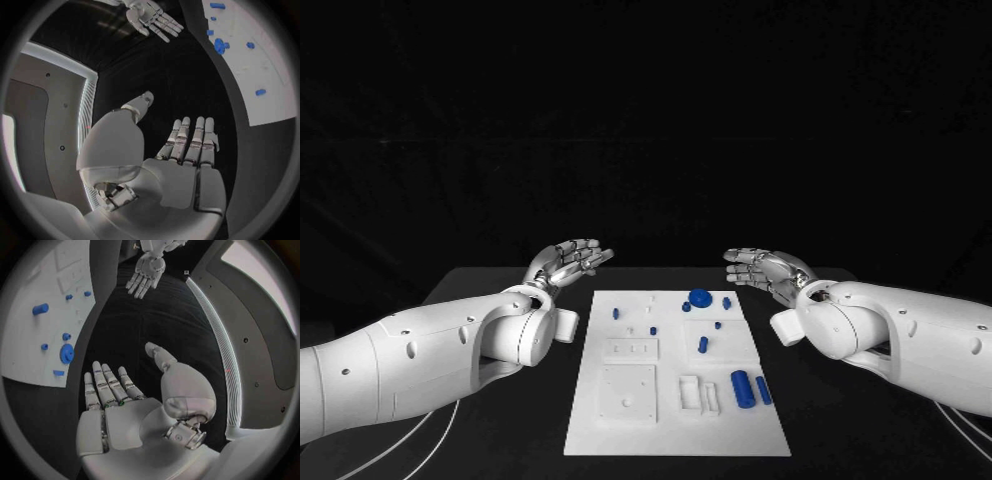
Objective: Assemble the parts on the task board
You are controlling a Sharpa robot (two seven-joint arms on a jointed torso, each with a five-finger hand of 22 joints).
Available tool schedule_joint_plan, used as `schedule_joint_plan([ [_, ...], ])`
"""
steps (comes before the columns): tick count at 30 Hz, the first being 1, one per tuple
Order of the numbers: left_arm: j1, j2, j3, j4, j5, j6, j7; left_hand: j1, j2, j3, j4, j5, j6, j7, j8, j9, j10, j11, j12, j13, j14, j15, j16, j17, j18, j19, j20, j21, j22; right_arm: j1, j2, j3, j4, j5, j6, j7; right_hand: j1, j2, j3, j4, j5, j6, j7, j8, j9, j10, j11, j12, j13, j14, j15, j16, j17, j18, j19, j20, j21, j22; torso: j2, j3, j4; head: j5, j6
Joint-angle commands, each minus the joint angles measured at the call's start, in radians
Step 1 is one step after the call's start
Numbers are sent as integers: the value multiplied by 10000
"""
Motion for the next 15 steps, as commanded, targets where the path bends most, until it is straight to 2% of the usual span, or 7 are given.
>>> schedule_joint_plan([
  [1,16,-75,8,-6,-56,601,101,31,309,-216,-139,75,168,318,119,37,335,172,132,49,354,58,190,73,-68,250,-75,133,228,15,208,28,-517,-1098,442,185,597,40,375,-439,-301,804,1401,562,568,1062,72,247,130,536,77,325,184,29,218,-33,119,533,-3,-12,-9,29,8],
  [3,19,-114,12,-51,-54,799,98,142,550,-373,-376,148,484,585,226,67,686,349,256,94,787,59,414,147,44,642,-168,279,199,17,397,51,-914,-1806,434,242,905,-10,681,-581,-448,1183,1425,750,669,1428,62,318,136,857,114,479,230,72,475,-46,246,1333,6,-14,-14,49,-10],
  [5,32,-164,23,-75,-47,1145,78,349,773,-395,-680,394,1065,849,447,128,1285,583,517,197,1521,33,756,256,304,1213,-205,487,178,17,596,106,-1346,-2775,512,316,1322,-53,1023,-647,-550,1583,1406,933,708,1867,-59,484,192,1269,83,684,300,246,1231,-140,591,3431,17,-14,-21,61,-21],
  [7,92,-232,26,-81,-111,1644,81,400,973,-437,-1017,791,1513,958,537,108,1833,687,708,259,2296,-75,1029,299,652,1955,-297,690,86,16,782,294,-1740,-4739,401,563,1753,-220,1456,-657,-842,2482,1268,1326,802,2823,-392,876,341,2218,-259,1160,476,613,2142,-268,897,3568,27,-18,-18,57,-15],
  [9,157,-285,30,-21,-450,1813,85,421,1197,-426,-1408,876,2291,871,763,117,2807,566,1096,403,2795,-233,1118,253,792,2451,-397,739,-43,15,912,607,-2008,-6298,471,578,2097,-410,1906,-688,-817,3398,961,1682,881,3824,-769,1254,495,3294,-708,1655,667,1041,3152,-364,1133,3388,89,-14,-6,60,-2],
  [11,223,-313,34,-6,-593,2019,56,410,1431,-327,-2050,1016,2758,738,712,-43,3407,352,1214,393,3646,-551,1313,242,892,3159,-579,846,-184,34,1016,635,-2212,-6721,512,527,2324,-604,2226,-683,-967,4024,736,1824,895,4480,-1005,1394,570,4097,-1057,1943,793,1390,3997,-369,1238,3120,153,-6,24,35,38],
  [15,397,-421,46,223,-861,2430,-29,470,1548,506,-2669,1139,3296,582,655,-234,4122,97,1354,378,4640,-935,1547,357,906,3970,-852,1106,-211,177,1199,660,-2479,-8388,527,385,2695,-807,2432,-714,-1018,4777,443,1912,898,5378,-1367,1521,704,5663,-1777,2576,1199,2050,5751,-393,1648,2756,298,-36,85,-3,97],
])
